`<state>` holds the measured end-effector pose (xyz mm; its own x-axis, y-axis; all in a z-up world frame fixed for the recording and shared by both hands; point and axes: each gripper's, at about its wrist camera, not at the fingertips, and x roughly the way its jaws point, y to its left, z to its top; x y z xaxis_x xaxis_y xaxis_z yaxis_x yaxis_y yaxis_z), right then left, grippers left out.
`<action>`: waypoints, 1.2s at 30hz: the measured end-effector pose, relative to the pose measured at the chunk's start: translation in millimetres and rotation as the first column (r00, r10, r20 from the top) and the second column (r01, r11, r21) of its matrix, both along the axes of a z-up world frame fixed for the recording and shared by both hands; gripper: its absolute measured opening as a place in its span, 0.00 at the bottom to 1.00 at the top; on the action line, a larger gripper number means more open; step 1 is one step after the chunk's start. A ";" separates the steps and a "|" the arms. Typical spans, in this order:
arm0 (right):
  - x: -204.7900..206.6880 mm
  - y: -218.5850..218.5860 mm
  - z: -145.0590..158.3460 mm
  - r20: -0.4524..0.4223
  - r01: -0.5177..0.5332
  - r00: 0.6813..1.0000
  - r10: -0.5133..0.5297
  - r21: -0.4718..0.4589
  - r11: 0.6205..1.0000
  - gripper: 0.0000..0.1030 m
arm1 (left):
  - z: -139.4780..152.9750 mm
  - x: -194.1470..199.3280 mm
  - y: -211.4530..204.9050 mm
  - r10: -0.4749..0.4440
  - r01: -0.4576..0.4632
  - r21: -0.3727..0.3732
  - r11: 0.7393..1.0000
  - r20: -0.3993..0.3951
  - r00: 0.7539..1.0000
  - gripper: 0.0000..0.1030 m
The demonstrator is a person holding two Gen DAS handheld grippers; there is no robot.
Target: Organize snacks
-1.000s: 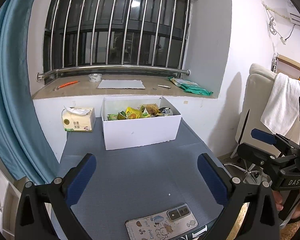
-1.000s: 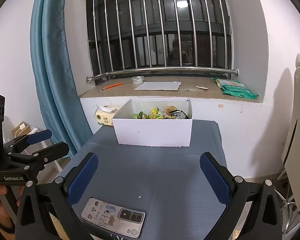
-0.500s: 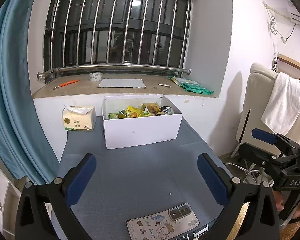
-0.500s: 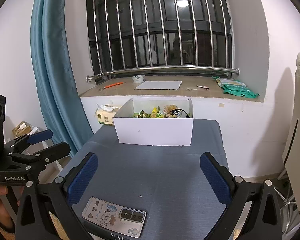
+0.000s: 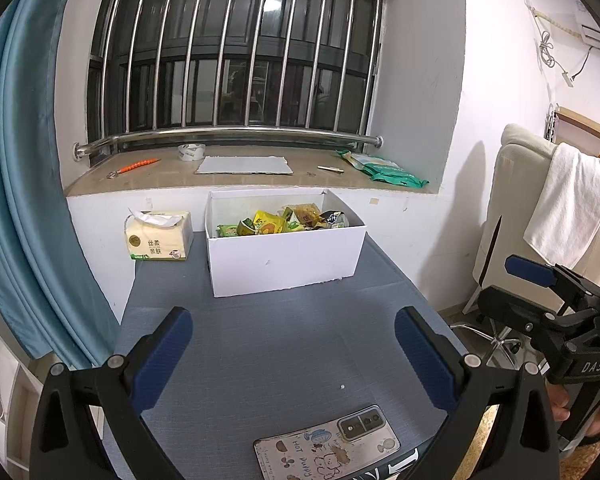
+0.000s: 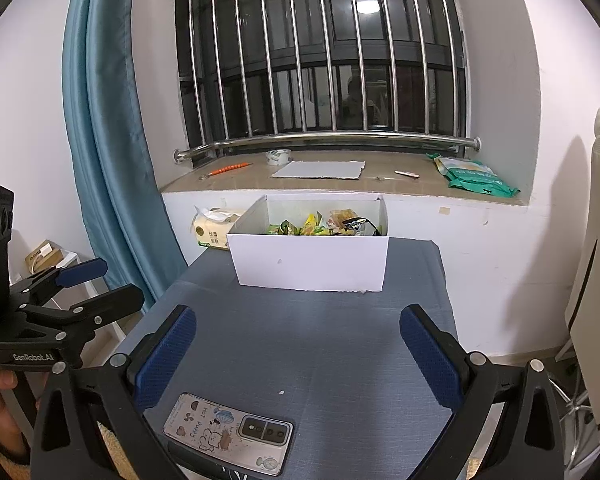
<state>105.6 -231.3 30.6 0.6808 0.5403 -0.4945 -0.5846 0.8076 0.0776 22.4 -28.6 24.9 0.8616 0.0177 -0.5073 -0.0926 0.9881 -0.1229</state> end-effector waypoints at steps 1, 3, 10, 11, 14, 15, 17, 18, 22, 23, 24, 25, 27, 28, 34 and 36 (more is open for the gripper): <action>0.2 -0.5 0.3 0.000 -0.001 1.000 0.001 -0.001 1.000 1.00 | 0.0 0.0 0.0 0.001 -0.001 0.001 1.000 0.000 1.000 1.00; 0.3 -0.1 -0.2 0.002 -0.003 1.000 0.003 -0.001 1.000 1.00 | 0.0 0.1 0.2 0.003 -0.003 0.001 1.000 -0.001 1.000 1.00; 0.1 1.3 -0.5 0.000 -0.005 1.000 0.005 -0.003 1.000 1.00 | -0.4 0.3 0.2 0.003 -0.003 0.000 1.000 -0.005 1.000 1.00; 0.6 1.0 -0.8 0.000 -0.006 1.000 0.006 -0.004 1.000 1.00 | -0.7 0.4 -0.2 0.002 -0.002 0.000 1.000 -0.006 1.000 1.00; 0.4 1.5 -1.0 0.001 -0.006 1.000 0.006 -0.006 1.000 1.00 | -1.2 1.1 -1.3 0.002 -0.002 0.003 1.000 -0.009 1.000 1.00; 0.3 1.6 -1.3 0.002 -0.006 1.000 0.006 -0.006 1.000 1.00 | -1.3 1.1 -1.3 0.002 -0.002 0.002 1.000 -0.010 1.000 1.00; 0.2 1.6 -2.2 0.001 -0.008 1.000 0.008 -0.007 1.000 1.00 | -1.7 1.1 -1.4 0.002 -0.002 0.001 1.000 -0.010 1.000 1.00; -0.3 1.7 -2.4 0.002 -0.008 1.000 0.008 -0.007 1.000 1.00 | -1.8 1.2 -1.3 0.003 -0.003 0.001 1.000 -0.010 1.000 1.00; -0.7 1.8 -2.5 0.002 -0.007 1.000 0.007 -0.007 1.000 1.00 | -2.8 0.9 -1.6 0.004 -0.004 -0.002 1.000 -0.012 1.000 1.00; -1.0 1.9 -2.3 0.001 -0.007 1.000 0.007 -0.007 1.000 1.00 | -2.8 1.0 -1.6 0.005 -0.005 -0.001 1.000 -0.012 1.000 1.00; -1.3 1.7 -2.6 0.001 -0.007 1.000 0.007 -0.006 1.000 1.00 | -2.8 0.9 -1.8 0.005 -0.005 -0.001 1.000 -0.013 1.000 1.00; -0.9 1.9 -2.3 0.002 -0.008 1.000 0.008 -0.007 1.000 1.00 | -3.2 0.6 -2.2 0.004 -0.004 -0.001 1.000 -0.013 1.000 1.00; -1.0 1.9 -2.4 0.002 -0.007 1.000 0.007 -0.007 1.000 1.00 | -3.2 0.5 -2.4 0.005 -0.005 -0.001 1.000 -0.013 1.000 1.00; -1.2 1.8 -2.7 0.003 -0.009 1.000 0.009 -0.007 1.000 1.00 | -3.3 0.2 -2.5 0.005 -0.005 -0.002 1.000 -0.013 1.000 1.00; -2.0 2.1 -3.9 0.002 -0.010 1.000 0.010 -0.009 1.000 1.00 | -4.2 -0.4 -2.4 -0.001 0.001 -0.001 1.000 -0.012 1.000 1.00; -1.9 2.0 -4.2 0.001 -0.010 1.000 0.010 -0.009 1.000 1.00 | -4.8 -1.7 -2.0 -0.003 0.003 -0.003 1.000 -0.005 1.000 1.00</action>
